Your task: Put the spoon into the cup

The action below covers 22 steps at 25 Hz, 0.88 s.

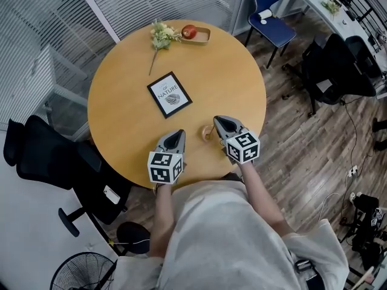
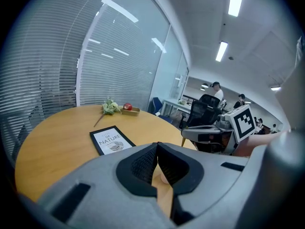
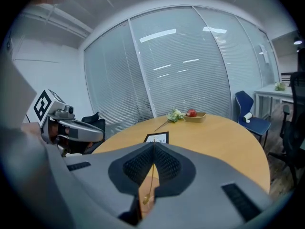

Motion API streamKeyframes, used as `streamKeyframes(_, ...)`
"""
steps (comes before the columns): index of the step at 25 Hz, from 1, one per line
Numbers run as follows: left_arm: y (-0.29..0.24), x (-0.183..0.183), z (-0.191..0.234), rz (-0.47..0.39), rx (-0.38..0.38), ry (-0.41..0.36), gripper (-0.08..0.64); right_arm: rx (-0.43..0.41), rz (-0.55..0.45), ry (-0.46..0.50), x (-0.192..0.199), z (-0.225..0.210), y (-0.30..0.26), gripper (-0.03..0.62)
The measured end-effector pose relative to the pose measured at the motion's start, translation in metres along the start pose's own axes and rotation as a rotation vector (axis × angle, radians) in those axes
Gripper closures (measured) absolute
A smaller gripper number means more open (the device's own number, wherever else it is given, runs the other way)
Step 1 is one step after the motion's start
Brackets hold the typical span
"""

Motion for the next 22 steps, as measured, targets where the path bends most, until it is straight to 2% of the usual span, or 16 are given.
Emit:
streamKeyframes(10, 0.009, 0.002, 0.013, -0.006, -0.037, 0.02, 0.552, -0.014, 0.059, 0.02, 0.015, 0.001, -0.014, 0.594)
streamKeyframes(22, -0.001, -0.003, 0.008, -0.018, -0.015, 0.02, 0.551, -0.017, 0.12, 0.062, 0.029, -0.007, -0.017, 0.594)
Point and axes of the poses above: the fingertips, and each gripper's own axes: y backward along the fingers, z to its left, x out of its underside, the point moved 3 cm from there along y, backward along the fingers, and after that the axes turned 6 degrees about -y, right-handed, at the moved point
